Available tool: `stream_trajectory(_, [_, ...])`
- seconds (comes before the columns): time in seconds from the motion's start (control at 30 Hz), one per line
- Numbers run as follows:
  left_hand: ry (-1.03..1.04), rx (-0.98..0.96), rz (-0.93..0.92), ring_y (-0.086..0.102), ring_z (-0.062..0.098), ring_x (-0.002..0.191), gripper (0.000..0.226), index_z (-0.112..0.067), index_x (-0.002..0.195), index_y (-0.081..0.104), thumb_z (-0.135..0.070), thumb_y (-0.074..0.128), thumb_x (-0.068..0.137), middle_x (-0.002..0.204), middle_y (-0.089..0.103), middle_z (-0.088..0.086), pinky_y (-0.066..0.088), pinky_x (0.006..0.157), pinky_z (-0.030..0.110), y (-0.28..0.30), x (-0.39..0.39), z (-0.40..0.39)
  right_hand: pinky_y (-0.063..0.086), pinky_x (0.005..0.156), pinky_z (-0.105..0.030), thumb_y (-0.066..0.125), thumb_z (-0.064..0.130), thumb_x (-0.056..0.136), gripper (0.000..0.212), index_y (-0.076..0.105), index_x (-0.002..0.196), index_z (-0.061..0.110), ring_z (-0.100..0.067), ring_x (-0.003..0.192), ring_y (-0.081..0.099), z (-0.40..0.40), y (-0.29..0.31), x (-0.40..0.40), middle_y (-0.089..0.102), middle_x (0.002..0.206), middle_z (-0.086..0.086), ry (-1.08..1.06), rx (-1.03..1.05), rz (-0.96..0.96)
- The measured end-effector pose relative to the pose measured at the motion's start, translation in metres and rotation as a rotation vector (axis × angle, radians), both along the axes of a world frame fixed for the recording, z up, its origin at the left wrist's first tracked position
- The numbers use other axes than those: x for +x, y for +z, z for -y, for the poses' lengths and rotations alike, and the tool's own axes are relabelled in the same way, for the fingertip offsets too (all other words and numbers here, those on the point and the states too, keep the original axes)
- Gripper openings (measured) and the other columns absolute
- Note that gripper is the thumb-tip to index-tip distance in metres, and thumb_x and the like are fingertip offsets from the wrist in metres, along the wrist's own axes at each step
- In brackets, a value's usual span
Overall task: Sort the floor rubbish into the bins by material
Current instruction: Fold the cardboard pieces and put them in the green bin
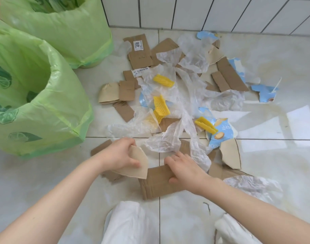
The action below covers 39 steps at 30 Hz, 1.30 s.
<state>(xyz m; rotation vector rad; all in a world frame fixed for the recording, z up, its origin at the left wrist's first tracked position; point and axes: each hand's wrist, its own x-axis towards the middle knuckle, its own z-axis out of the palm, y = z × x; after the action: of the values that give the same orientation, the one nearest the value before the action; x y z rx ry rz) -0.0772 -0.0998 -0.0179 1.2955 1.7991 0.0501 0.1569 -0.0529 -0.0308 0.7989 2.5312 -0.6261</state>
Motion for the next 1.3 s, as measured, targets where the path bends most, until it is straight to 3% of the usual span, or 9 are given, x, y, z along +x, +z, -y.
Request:
stream_trajectory(0.2, [0.425, 0.125, 0.126, 0.054, 0.016, 0.07, 0.04, -0.018, 0.083, 0.056, -0.034, 0.087, 0.064, 0.079, 0.06, -0.002, 0.04, 0.06, 0.031, 0.013, -0.005, 0.031, 0.039, 0.068, -0.034, 0.063, 0.034, 0.084, 0.027, 0.049, 0.104, 0.021, -0.028, 0.093, 0.057, 0.0, 0.023, 0.009, 0.063, 0.1, -0.005, -0.213, -0.12, -0.05])
stream_trajectory(0.37, [0.775, 0.136, 0.361, 0.067, 0.028, 0.093, 0.058, -0.017, 0.11, 0.063, -0.021, 0.089, 0.058, 0.104, 0.069, 0.009, 0.054, 0.08, 0.044, 0.007, -0.008, 0.056, 0.04, 0.064, -0.031, 0.069, 0.028, 0.082, 0.026, 0.043, 0.08, 0.024, -0.019, 0.076, 0.054, 0.011, 0.034, 0.02, 0.055, 0.079, 0.004, -0.527, -0.318, -0.298])
stream_trajectory(0.47, [0.929, 0.118, 0.485, 0.066, 0.031, 0.095, 0.048, -0.009, 0.113, 0.063, -0.009, 0.082, 0.069, 0.109, 0.069, 0.016, 0.05, 0.09, 0.052, 0.0, -0.009, 0.067, 0.055, 0.074, -0.036, 0.073, 0.027, 0.078, 0.021, 0.057, 0.091, 0.02, -0.019, 0.084, 0.067, 0.012, 0.042, 0.036, 0.069, 0.092, -0.002, -0.848, -0.512, -0.487])
stream_trajectory(0.63, [1.03, 0.1, 0.406, 0.065, 0.032, 0.093, 0.023, -0.01, 0.096, 0.066, -0.014, 0.077, 0.076, 0.102, 0.07, 0.015, 0.048, 0.073, 0.036, -0.018, -0.003, 0.068, 0.058, 0.078, -0.037, 0.074, 0.014, 0.079, 0.029, 0.065, 0.107, 0.017, -0.02, 0.092, 0.071, 0.004, 0.056, 0.068, 0.074, 0.101, -0.002, -1.151, -0.713, -0.662])
stream_trajectory(0.77, [0.883, 0.047, -0.032, 0.05, 0.036, 0.11, 0.049, -0.018, 0.099, 0.064, -0.049, 0.076, 0.063, 0.123, 0.054, 0.014, 0.045, 0.094, 0.04, -0.032, 0.004, 0.063, 0.054, 0.068, -0.025, 0.076, 0.017, 0.078, 0.026, 0.067, 0.102, 0.018, -0.013, 0.083, 0.071, -0.019, 0.053, 0.087, 0.074, 0.094, 0.001, -1.256, -0.577, -0.696])
stream_trajectory(0.83, [0.806, 0.058, -0.192, 0.033, 0.036, 0.123, 0.043, -0.017, 0.11, 0.06, -0.036, 0.075, 0.075, 0.135, 0.036, 0.012, 0.033, 0.1, 0.037, -0.032, 0.01, 0.06, 0.053, 0.064, -0.024, 0.076, 0.019, 0.078, 0.024, 0.066, 0.1, 0.019, -0.012, 0.08, 0.07, -0.032, 0.047, 0.095, 0.073, 0.092, 0.001, -1.317, -0.5, -0.699])
stream_trajectory(0.93, [0.827, 0.084, -0.202, 0.028, 0.033, 0.121, 0.034, -0.021, 0.102, 0.055, -0.029, 0.076, 0.076, 0.137, 0.027, 0.007, 0.033, 0.103, 0.041, -0.036, 0.011, 0.054, 0.054, 0.07, -0.03, 0.077, 0.023, 0.077, 0.029, 0.066, 0.102, 0.016, -0.018, 0.085, 0.069, -0.051, 0.034, 0.109, 0.072, 0.096, -0.002, -1.425, -0.44, -0.721])
stream_trajectory(1.07, [0.884, 0.016, -0.199, 0.029, 0.037, 0.12, 0.052, -0.018, 0.118, 0.053, -0.03, 0.079, 0.073, 0.138, 0.024, 0.009, 0.034, 0.099, 0.039, -0.041, 0.01, 0.045, 0.054, 0.078, -0.034, 0.075, 0.019, 0.079, 0.028, 0.065, 0.104, 0.012, -0.021, 0.088, 0.067, -0.067, 0.023, 0.133, 0.07, 0.101, -0.006, -1.451, -0.35, -0.683])
stream_trajectory(1.3, [0.852, -0.001, -0.24, 0.039, 0.04, 0.114, 0.049, -0.015, 0.111, 0.054, -0.024, 0.081, 0.071, 0.132, 0.025, 0.013, 0.037, 0.096, 0.038, -0.05, 0.009, 0.039, 0.042, 0.095, -0.047, 0.076, 0.037, 0.074, 0.041, 0.062, 0.103, 0.011, -0.034, 0.11, 0.052, -0.065, -0.01, 0.154, 0.063, 0.106, -0.012, -1.303, -0.046, -0.217])
